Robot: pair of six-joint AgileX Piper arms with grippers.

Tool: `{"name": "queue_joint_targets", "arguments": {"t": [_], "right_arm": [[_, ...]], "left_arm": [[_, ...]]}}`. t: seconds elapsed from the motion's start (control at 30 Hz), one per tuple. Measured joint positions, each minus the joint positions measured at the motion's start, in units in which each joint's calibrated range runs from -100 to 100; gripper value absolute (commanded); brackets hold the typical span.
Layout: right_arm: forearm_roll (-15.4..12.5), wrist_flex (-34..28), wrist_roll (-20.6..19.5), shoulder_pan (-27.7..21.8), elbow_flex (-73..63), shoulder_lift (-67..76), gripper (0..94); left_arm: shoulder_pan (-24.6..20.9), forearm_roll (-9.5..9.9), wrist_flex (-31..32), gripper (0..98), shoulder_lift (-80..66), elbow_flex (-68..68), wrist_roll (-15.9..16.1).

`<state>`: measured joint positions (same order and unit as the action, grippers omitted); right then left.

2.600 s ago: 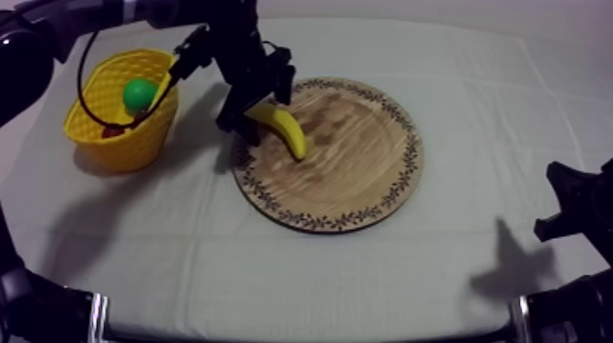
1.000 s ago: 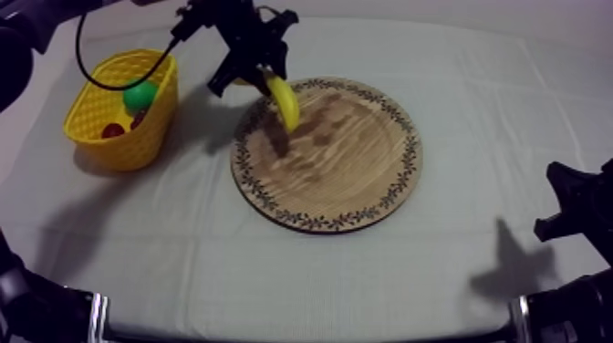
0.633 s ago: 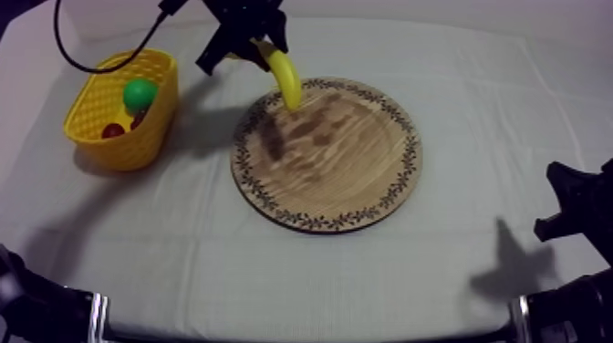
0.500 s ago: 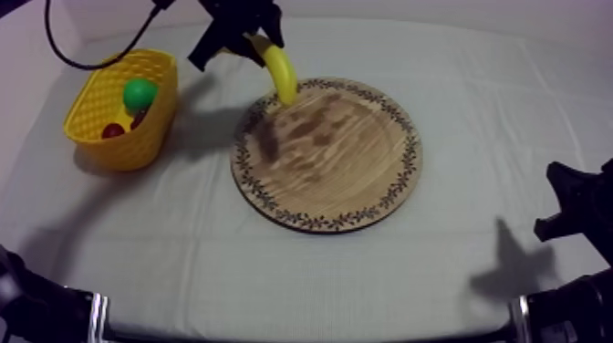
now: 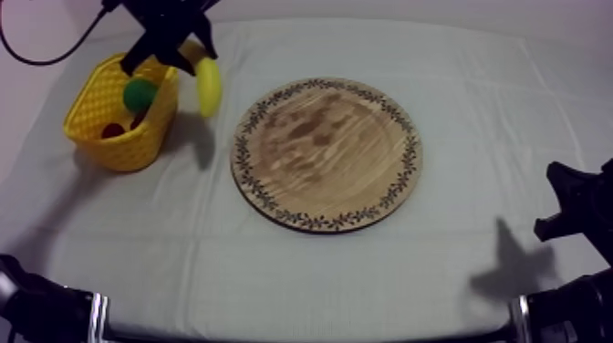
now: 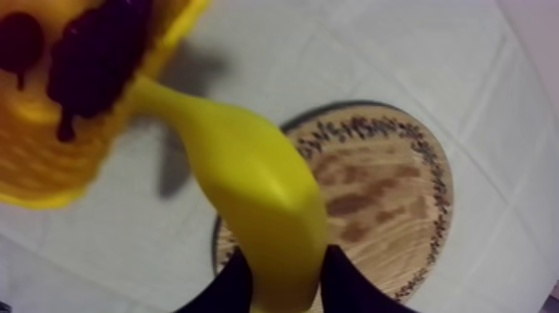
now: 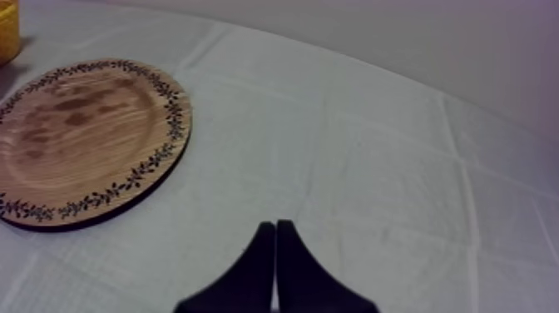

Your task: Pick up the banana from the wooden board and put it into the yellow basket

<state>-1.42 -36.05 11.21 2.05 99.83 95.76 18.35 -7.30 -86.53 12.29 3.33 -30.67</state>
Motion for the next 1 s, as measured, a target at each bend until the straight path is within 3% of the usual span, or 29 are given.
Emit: {"name": "queue_joint_targets", "arguments": {"t": [0.63,1.0], "right_arm": [[0.0,0.0,0.0,0.0,0.0,0.0,0.2],[0.1,0.0,0.1,0.0,0.0,0.0,0.2]], "left_arm": [[-11.1,4.29,-9.0,24.5,-5.0,2.8,15.0],[-15.3,6.63,-11.6,25.8,-6.2,2.5,21.0]]}}
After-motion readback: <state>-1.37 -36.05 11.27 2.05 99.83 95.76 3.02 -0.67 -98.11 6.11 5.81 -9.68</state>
